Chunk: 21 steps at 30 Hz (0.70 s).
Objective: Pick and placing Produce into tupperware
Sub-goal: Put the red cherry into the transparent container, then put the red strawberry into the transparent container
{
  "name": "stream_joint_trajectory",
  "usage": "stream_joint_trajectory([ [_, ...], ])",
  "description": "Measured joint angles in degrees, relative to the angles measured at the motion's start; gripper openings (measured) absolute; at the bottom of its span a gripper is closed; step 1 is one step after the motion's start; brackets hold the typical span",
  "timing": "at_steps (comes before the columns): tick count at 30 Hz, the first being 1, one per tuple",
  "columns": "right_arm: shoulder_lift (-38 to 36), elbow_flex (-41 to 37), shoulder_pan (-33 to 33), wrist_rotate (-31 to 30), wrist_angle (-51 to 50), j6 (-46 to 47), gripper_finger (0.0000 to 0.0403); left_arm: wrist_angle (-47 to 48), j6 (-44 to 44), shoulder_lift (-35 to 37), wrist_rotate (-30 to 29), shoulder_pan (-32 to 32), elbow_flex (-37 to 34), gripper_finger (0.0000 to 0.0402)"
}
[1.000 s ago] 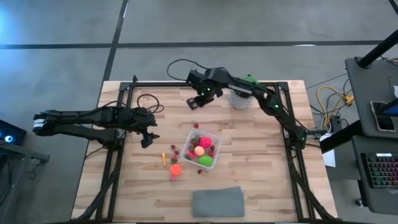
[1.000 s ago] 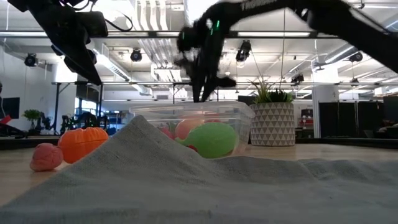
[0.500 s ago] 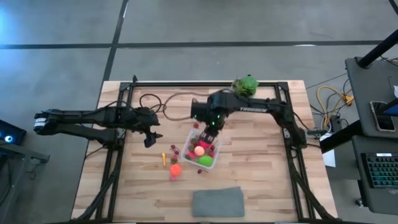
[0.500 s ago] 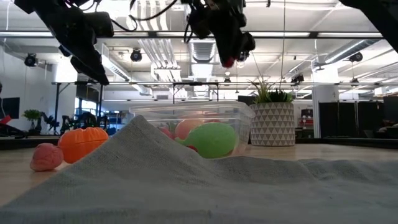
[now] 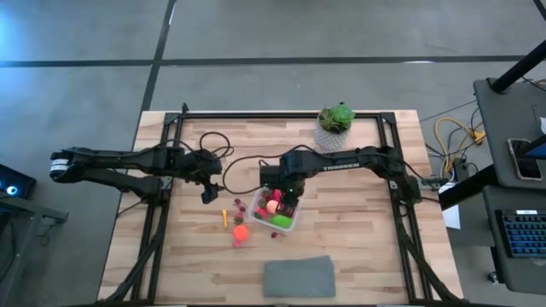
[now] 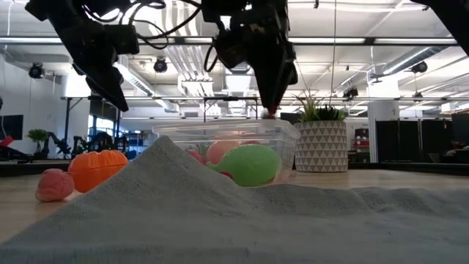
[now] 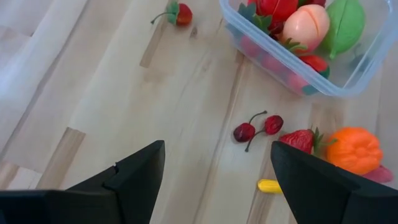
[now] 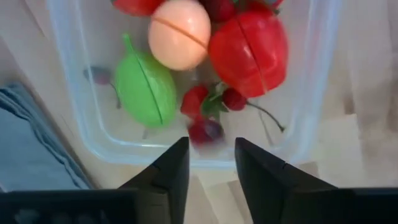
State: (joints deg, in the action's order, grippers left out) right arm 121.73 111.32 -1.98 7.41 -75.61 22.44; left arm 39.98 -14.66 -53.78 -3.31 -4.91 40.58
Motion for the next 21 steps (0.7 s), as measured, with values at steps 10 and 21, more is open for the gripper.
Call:
stream_joint_trajectory([
  [10,-0.4,1.4,-0.4,-13.1,-0.1,1.9,0.0204,0.0,0.0,0.2,0.0,0.0,0.0,0.0278],
  [21,-7.8,11.5,0.9,-31.7,-0.8,9.5,0.0215,-1.2,9.9,-6.6,1.5,-4.0,1.9,0.0278],
])
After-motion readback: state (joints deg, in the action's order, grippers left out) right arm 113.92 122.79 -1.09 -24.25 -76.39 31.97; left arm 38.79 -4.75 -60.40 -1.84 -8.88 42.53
